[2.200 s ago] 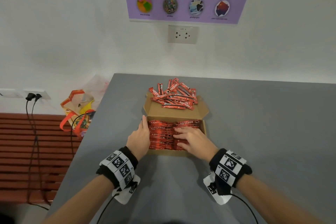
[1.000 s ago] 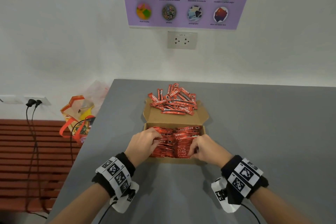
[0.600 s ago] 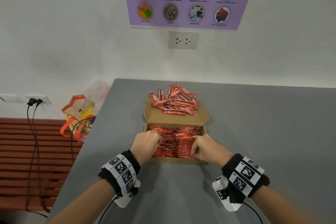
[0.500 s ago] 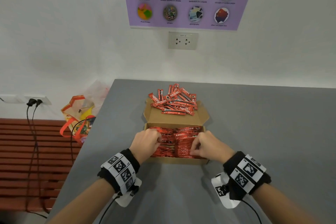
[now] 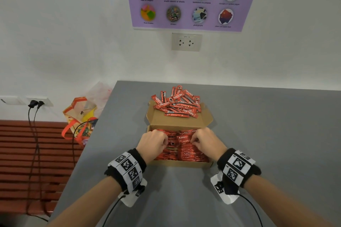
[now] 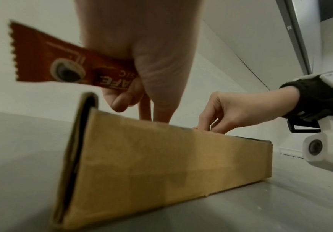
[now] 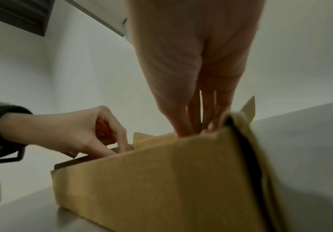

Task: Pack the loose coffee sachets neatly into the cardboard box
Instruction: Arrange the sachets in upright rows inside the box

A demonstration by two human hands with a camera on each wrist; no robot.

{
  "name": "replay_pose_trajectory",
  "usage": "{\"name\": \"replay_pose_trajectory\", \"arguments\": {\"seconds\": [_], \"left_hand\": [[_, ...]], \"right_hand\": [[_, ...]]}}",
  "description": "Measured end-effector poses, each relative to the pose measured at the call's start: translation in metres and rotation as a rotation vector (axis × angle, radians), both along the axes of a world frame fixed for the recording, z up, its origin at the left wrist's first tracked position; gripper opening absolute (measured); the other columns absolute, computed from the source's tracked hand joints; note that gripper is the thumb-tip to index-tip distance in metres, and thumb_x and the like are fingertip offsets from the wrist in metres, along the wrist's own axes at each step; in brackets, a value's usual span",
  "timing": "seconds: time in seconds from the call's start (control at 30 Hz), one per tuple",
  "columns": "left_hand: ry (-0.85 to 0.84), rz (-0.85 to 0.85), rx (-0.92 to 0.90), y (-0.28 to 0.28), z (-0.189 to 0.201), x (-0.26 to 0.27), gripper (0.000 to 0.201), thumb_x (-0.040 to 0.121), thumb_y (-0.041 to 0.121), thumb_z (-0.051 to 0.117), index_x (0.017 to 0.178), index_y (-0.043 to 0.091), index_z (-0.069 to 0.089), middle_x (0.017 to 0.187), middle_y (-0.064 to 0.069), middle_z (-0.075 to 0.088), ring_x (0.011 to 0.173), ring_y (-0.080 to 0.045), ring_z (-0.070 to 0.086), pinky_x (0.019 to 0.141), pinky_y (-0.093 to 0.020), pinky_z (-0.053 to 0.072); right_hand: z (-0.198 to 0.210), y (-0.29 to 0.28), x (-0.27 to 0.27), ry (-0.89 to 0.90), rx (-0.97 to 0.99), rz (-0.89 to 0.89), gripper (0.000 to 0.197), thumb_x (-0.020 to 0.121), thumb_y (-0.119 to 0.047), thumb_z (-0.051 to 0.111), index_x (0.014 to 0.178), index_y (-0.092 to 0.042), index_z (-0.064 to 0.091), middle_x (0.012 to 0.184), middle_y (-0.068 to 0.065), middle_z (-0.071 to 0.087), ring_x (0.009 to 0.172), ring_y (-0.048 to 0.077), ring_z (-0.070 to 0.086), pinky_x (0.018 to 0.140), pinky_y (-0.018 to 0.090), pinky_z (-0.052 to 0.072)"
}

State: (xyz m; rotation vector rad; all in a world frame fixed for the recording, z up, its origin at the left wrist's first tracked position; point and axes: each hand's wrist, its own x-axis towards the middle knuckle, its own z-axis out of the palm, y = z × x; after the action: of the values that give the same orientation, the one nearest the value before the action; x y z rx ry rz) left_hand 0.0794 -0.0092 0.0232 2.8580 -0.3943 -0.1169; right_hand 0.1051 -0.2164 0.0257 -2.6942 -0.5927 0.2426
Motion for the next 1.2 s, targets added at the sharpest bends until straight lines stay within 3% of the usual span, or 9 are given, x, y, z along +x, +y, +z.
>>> {"name": "replay_pose_trajectory", "arguments": {"seconds": [0.07, 0.2, 0.37, 0.5, 0.7, 0.77, 0.87, 1.03, 1.2], "left_hand": [[-0.020, 0.008, -0.038, 0.002, 0.002, 0.002, 0.008, 0.087, 0.020, 0.058, 0.091, 0.018, 0.064, 0.098, 0.005, 0.064, 0.092, -0.017, 0.060, 0.074, -0.027, 0.045], [-0.047, 0.002, -0.015, 0.004, 0.001, 0.004, 0.027, 0.086, 0.031, 0.062, 0.112, 0.023, 0.061, 0.112, 0.007, 0.059, 0.102, -0.017, 0.057, 0.081, -0.030, 0.046], [-0.054, 0.023, -0.005, 0.007, 0.000, 0.009, 0.013, 0.088, 0.031, 0.061, 0.095, 0.024, 0.069, 0.106, 0.007, 0.065, 0.098, -0.014, 0.059, 0.079, -0.029, 0.049], [-0.047, 0.010, -0.013, 0.009, -0.002, 0.009, 0.018, 0.089, 0.032, 0.059, 0.101, 0.021, 0.067, 0.107, 0.005, 0.062, 0.098, -0.016, 0.058, 0.082, -0.030, 0.049], [-0.212, 0.199, -0.659, 0.011, 0.026, 0.021, 0.026, 0.100, 0.012, 0.036, 0.093, 0.006, 0.060, 0.072, -0.001, 0.054, 0.059, -0.009, 0.048, 0.056, -0.015, 0.038], [-0.225, 0.150, -0.841, 0.000, 0.035, 0.023, 0.029, 0.101, 0.014, 0.030, 0.101, 0.011, 0.059, 0.074, 0.002, 0.055, 0.066, -0.008, 0.054, 0.062, -0.012, 0.044], [-0.183, 0.098, -1.088, -0.014, 0.035, 0.022, 0.031, 0.102, 0.017, 0.026, 0.109, 0.011, 0.056, 0.102, -0.003, 0.062, 0.096, -0.011, 0.060, 0.086, -0.017, 0.047], [-0.089, 0.144, -1.352, -0.017, 0.030, 0.020, 0.033, 0.101, 0.024, 0.018, 0.115, 0.023, 0.049, 0.113, -0.005, 0.058, 0.106, -0.009, 0.056, 0.088, -0.017, 0.048], [-0.023, 0.173, -1.133, -0.002, 0.015, 0.020, 0.034, 0.099, 0.034, 0.022, 0.121, 0.029, 0.047, 0.113, -0.001, 0.058, 0.107, -0.006, 0.054, 0.089, -0.011, 0.040]], "right_hand": [[0.003, 0.000, 0.004, -0.021, 0.025, -0.005, 0.014, 0.088, -0.010, 0.061, 0.095, -0.011, 0.073, 0.101, 0.002, 0.069, 0.091, 0.016, 0.063, 0.087, 0.031, 0.051], [0.007, 0.003, 0.013, -0.092, 0.054, -0.036, 0.020, 0.089, -0.014, 0.060, 0.107, -0.011, 0.069, 0.109, 0.005, 0.066, 0.099, 0.018, 0.062, 0.087, 0.028, 0.050], [0.002, 0.003, 0.014, -0.064, 0.006, -0.039, 0.024, 0.091, -0.014, 0.057, 0.113, -0.010, 0.066, 0.112, 0.007, 0.066, 0.102, 0.020, 0.061, 0.089, 0.031, 0.051], [0.004, 0.001, 0.012, -0.022, 0.032, -0.044, 0.023, 0.091, -0.013, 0.056, 0.111, -0.010, 0.068, 0.108, 0.006, 0.067, 0.095, 0.015, 0.062, 0.084, 0.024, 0.050], [0.028, 0.027, -0.005, -0.035, 0.339, 0.005, 0.023, 0.094, -0.020, 0.054, 0.112, -0.011, 0.065, 0.096, -0.006, 0.061, 0.081, 0.002, 0.055, 0.075, 0.015, 0.043], [0.033, 0.049, -0.009, -0.008, 0.428, 0.091, 0.032, 0.096, -0.021, 0.050, 0.126, -0.013, 0.055, 0.105, -0.005, 0.062, 0.091, 0.005, 0.059, 0.083, 0.017, 0.045], [0.031, 0.069, -0.006, 0.077, 0.601, 0.087, 0.042, 0.095, -0.016, 0.051, 0.136, -0.014, 0.041, 0.105, 0.001, 0.065, 0.093, 0.009, 0.062, 0.085, 0.017, 0.047], [0.025, 0.074, -0.001, 0.114, 0.643, 0.094, 0.021, 0.090, -0.012, 0.059, 0.110, -0.007, 0.059, 0.098, -0.001, 0.069, 0.087, 0.005, 0.064, 0.082, 0.023, 0.052], [0.028, 0.065, -0.001, 0.170, 0.563, 0.107, 0.010, 0.088, -0.020, 0.064, 0.085, -0.010, 0.062, 0.077, 0.005, 0.064, 0.070, 0.017, 0.058, 0.071, 0.024, 0.048]]}}
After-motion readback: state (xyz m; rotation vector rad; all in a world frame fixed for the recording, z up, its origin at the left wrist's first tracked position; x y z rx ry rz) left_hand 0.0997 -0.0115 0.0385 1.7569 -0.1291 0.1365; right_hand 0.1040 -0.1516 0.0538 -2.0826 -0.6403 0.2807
